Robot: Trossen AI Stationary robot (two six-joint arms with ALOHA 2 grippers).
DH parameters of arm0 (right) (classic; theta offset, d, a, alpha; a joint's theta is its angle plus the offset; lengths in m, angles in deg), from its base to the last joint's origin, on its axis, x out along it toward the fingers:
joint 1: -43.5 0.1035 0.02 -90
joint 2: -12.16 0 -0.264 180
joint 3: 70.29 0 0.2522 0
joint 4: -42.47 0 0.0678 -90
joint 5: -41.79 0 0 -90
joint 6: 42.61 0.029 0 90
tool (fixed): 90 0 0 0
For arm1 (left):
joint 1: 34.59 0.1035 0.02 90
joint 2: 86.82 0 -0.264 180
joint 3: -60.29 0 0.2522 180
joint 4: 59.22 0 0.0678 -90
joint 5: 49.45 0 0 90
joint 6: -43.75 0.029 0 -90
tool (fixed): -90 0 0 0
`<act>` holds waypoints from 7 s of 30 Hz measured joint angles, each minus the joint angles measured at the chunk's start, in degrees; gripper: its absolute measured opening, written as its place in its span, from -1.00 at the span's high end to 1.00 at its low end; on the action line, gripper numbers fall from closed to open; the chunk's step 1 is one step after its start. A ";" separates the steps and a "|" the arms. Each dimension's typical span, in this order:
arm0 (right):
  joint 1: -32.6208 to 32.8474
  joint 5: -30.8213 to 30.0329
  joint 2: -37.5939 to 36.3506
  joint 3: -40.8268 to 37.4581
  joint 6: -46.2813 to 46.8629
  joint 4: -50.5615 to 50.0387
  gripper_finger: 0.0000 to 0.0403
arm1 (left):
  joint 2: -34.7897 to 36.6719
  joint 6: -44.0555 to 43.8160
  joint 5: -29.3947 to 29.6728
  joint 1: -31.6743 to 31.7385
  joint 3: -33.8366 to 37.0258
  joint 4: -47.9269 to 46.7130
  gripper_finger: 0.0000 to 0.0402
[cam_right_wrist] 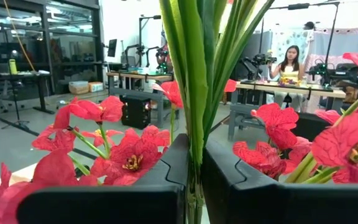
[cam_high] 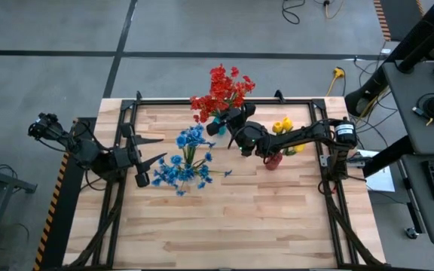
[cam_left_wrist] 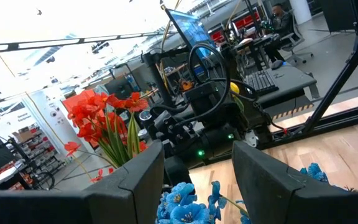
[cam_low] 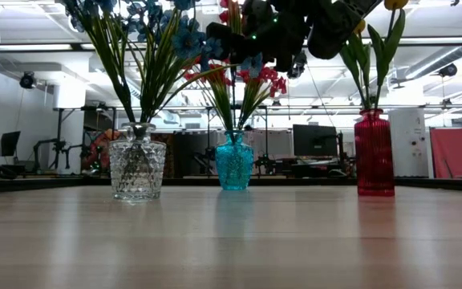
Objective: Sort flowers into vase by color
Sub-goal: Put the red flowers into the blue vase, then return to Home Position
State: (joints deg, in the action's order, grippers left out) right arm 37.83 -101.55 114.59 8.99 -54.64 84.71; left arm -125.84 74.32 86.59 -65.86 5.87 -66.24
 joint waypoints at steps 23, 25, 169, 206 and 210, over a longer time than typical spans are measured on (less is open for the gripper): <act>-0.37 0.00 0.00 -0.04 0.02 -0.23 0.89 | 0.00 0.24 0.02 0.00 0.00 -0.06 0.14; -0.37 0.00 0.00 -0.04 0.04 -0.23 0.89 | 0.00 0.26 0.02 -0.01 0.00 -0.07 0.14; 3.30 7.39 -4.48 36.23 22.99 -95.95 -0.80 | -0.02 -0.75 0.02 0.00 0.00 -0.56 0.14; 13.22 27.39 -6.53 64.11 17.87 -126.81 -0.80 | -1.03 -3.00 0.02 -0.01 0.00 0.63 0.14; 21.69 24.99 -9.42 58.47 15.30 -122.35 -0.80 | -2.31 -2.84 0.00 -0.02 0.00 0.63 0.14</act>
State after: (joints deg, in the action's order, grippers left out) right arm 59.52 -76.56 105.17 67.46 -39.34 -37.65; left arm -128.16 71.47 86.59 -65.88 5.87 -65.61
